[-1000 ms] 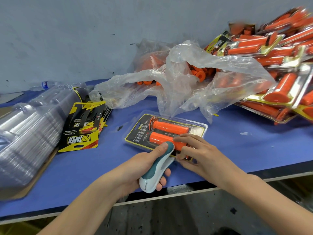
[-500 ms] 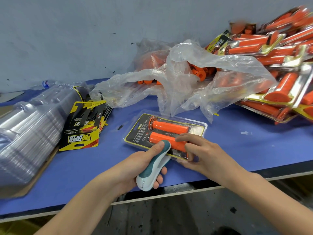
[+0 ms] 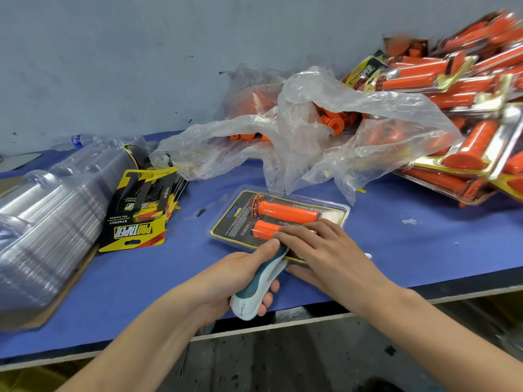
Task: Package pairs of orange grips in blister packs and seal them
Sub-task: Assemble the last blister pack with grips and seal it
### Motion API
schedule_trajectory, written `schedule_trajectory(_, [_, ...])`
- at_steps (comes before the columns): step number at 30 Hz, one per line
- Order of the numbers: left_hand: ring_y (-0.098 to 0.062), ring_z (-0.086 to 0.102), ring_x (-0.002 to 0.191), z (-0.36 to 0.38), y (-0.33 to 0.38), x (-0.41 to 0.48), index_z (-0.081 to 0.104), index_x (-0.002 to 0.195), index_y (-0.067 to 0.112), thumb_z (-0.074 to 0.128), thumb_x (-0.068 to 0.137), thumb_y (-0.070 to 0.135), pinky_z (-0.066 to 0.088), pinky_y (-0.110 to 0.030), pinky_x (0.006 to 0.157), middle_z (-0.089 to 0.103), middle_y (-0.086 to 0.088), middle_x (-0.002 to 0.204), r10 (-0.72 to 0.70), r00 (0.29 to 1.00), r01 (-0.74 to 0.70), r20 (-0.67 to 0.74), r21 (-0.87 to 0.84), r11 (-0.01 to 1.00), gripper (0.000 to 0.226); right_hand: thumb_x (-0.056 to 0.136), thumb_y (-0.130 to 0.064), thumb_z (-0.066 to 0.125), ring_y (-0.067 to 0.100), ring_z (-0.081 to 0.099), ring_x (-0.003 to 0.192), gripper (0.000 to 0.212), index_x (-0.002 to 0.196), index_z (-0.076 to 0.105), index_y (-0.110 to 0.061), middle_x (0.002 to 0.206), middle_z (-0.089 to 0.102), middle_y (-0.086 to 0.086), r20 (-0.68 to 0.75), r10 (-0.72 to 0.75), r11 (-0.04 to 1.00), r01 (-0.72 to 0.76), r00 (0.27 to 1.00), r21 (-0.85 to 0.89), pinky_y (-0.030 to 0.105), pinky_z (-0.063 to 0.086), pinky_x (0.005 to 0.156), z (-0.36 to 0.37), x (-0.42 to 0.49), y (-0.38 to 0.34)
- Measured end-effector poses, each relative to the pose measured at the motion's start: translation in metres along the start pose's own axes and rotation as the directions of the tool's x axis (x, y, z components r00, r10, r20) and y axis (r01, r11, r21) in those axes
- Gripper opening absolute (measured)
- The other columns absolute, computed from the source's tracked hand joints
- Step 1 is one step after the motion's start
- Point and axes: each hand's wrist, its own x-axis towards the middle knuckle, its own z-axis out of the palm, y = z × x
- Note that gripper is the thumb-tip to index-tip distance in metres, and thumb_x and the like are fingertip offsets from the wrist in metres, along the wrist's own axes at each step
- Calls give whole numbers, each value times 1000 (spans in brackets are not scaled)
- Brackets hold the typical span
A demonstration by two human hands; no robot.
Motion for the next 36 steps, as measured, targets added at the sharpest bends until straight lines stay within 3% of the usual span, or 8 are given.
schedule_trajectory(9, [-24, 60, 56, -4, 2, 2, 67, 103, 8, 59, 83, 67, 51, -28, 50, 65, -12, 77, -40, 998, 41, 38, -35, 999, 63, 85, -34, 73, 21, 63, 107, 48, 127, 63, -14, 120, 66, -2, -17, -5, 999, 6, 1000, 47, 37, 49, 97, -2, 4, 5])
schedule_trajectory(12, [-26, 64, 54, -31, 4, -7, 69, 92, 9, 59, 69, 81, 52, -27, 50, 72, -13, 78, -59, 997, 67, -40, 262, 963, 76, 89, -33, 70, 20, 63, 108, 38, 123, 65, -16, 117, 67, -3, -23, 9, 999, -8, 1000, 41, 38, 46, 101, -2, 1, 10])
schedule_trajectory(14, [-22, 67, 54, -57, 1, -14, 64, 90, 11, 56, 66, 83, 53, -29, 50, 73, -6, 75, 24, 968, 109, -251, 501, 859, 76, 93, -29, 63, 20, 63, 109, 22, 112, 69, -21, 119, 66, -4, -42, 9, 999, -7, 999, 41, 40, 44, 104, -4, -3, 15])
schedule_trajectory(17, [-20, 66, 72, -99, -12, -16, 49, 94, 21, 50, 73, 82, 50, -34, 62, 66, 0, 85, 319, 767, 338, -557, 773, 536, 65, 95, -29, 54, 21, 63, 109, 20, 102, 71, -24, 121, 65, -5, -42, 10, 999, -8, 999, 51, 41, 40, 108, -6, -6, 18])
schedule_trajectory(20, [-30, 58, 100, -117, -21, -11, 45, 116, 18, 55, 82, 71, 47, -40, 75, 59, -5, 110, 501, 619, 500, -605, 795, 342, 64, 95, -30, 52, 20, 62, 112, 20, 100, 71, -24, 122, 64, -5, -18, 1, 998, 0, 1000, 68, 44, 38, 110, -7, -8, 17])
schedule_trajectory(24, [-38, 54, 113, -97, -22, 3, 53, 131, 7, 76, 79, 46, 45, -49, 92, 53, -18, 125, 861, 446, 230, -244, 961, 153, 69, 96, -30, 50, 20, 61, 113, 19, 98, 67, -22, 123, 63, -5, 0, 33, 993, -33, 999, 117, 44, 37, 111, -9, -8, 18])
schedule_trajectory(28, [-26, 59, 101, -48, -25, 24, 57, 123, 23, 83, 71, 37, 41, -37, 93, 59, -5, 116, 874, 394, -124, 285, 959, -257, 60, 97, -30, 50, 18, 59, 116, 18, 98, 65, -22, 126, 61, -6, 20, 27, 987, -30, 999, 158, 44, 37, 111, -10, -9, 18])
schedule_trajectory(36, [-22, 60, 78, -50, -21, 31, 68, 91, 21, 65, 94, 17, 47, -35, 74, 63, 2, 89, 853, 263, -123, 450, 893, -433, 5, 91, -23, 57, 21, 65, 106, 11, 88, 66, -20, 120, 64, -3, -20, 0, 998, 1, 1000, 58, 51, 43, 104, -21, -14, 30])
